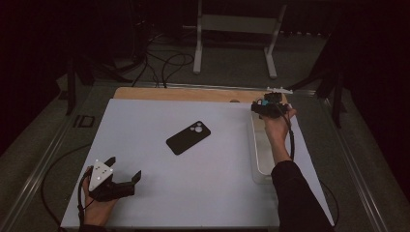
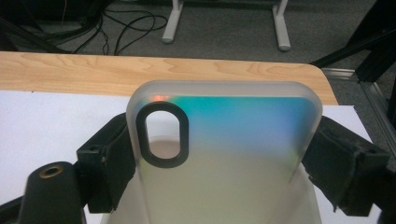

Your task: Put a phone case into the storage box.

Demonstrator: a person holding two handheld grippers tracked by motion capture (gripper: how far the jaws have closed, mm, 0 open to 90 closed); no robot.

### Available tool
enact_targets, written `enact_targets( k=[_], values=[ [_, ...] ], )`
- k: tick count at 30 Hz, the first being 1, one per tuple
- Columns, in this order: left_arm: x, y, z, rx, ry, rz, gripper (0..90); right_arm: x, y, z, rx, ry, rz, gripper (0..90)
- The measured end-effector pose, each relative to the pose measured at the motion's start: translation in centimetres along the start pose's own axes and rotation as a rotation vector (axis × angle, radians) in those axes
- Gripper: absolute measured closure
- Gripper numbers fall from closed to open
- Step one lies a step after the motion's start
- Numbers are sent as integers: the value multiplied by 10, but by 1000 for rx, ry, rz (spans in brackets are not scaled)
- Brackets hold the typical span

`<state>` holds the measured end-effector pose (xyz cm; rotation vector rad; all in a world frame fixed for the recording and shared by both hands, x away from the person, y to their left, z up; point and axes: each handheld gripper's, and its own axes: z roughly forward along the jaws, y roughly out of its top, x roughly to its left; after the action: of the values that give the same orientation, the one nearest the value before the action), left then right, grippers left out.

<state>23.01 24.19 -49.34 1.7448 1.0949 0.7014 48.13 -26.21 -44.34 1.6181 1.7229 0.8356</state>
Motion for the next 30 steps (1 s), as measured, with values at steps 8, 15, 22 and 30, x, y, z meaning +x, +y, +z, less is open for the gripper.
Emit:
enact_targets(
  k=[8,15,22,30],
  values=[
    [0,0,0,-1,0,-1,0,-2,1,0,-9,22,1,126],
    [0,0,0,0,3,3,0,-5,3,-6,-39,41,0,84],
    [0,0,0,0,3,3,0,-9,9,-19,-87,49,-5,84],
    [0,0,0,0,5,1,0,-15,12,-35,-112,70,-1,85]
  ],
)
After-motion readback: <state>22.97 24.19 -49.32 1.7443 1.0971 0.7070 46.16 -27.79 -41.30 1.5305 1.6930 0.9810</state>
